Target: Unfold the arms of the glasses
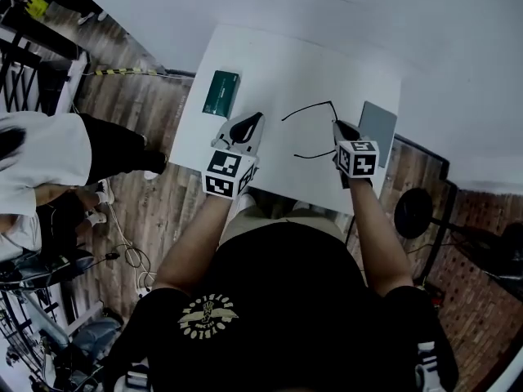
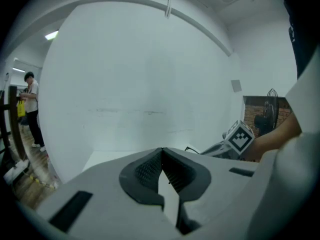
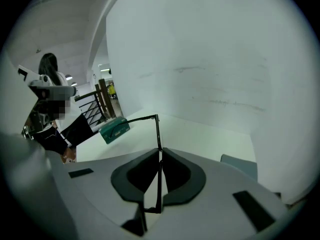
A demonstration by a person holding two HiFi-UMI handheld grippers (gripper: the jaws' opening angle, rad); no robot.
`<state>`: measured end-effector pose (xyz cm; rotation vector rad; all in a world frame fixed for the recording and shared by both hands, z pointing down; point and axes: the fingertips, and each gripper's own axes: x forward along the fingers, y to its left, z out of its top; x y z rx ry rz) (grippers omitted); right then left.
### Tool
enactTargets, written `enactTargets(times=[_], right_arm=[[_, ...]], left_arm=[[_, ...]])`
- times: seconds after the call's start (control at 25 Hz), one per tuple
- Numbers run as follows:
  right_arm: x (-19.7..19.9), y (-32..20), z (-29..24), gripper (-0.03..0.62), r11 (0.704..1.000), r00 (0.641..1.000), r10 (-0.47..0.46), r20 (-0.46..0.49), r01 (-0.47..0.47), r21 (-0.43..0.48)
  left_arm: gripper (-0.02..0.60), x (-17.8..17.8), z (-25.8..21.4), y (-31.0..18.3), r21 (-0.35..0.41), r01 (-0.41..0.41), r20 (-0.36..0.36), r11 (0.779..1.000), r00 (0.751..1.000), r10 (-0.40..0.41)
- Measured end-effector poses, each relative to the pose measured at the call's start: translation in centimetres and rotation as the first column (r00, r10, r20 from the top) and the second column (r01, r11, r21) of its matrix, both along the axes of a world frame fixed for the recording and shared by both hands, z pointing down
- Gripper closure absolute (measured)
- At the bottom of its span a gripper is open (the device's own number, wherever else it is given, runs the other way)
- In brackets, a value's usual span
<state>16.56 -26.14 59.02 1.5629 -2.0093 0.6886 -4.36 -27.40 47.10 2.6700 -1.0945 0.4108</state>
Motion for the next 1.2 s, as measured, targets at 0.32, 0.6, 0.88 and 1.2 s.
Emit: enactTargets(times=[0.32, 0.6, 0.88, 1.2], right_arm=[[0.7, 2.0, -15.9, 0.572, 0.942, 1.0, -0.002, -0.002, 0.003, 0.334], [0.3, 4.2, -25.5, 0.574, 0.86, 0.996, -0.008, -0.088, 0.052, 0.507], [-0.5, 5.3, -29.5, 0.574, 0.818, 0.99, -0.019, -0.142, 0.097, 0.566], [0.4, 4.9, -29.0, 0.574, 0.824, 0.991, -0.021, -0.134, 0.093, 0.559]], left_arm=[[0.575, -1.0, -9.2, 0.0, 0.208, 0.034, -0.018, 0.978, 0.999, -0.031], [0.575, -0.6, -14.4, 1.2, 0.293, 0.037, -0.052, 0.955, 0.998, -0.023], [0.575, 0.4, -15.4, 2.5, 0.302, 0.02, -0.056, 0.953, 0.998, -0.003], [0.574, 1.5, -15.0, 2.7, 0.296, 0.003, -0.04, 0.955, 0.999, 0.01]])
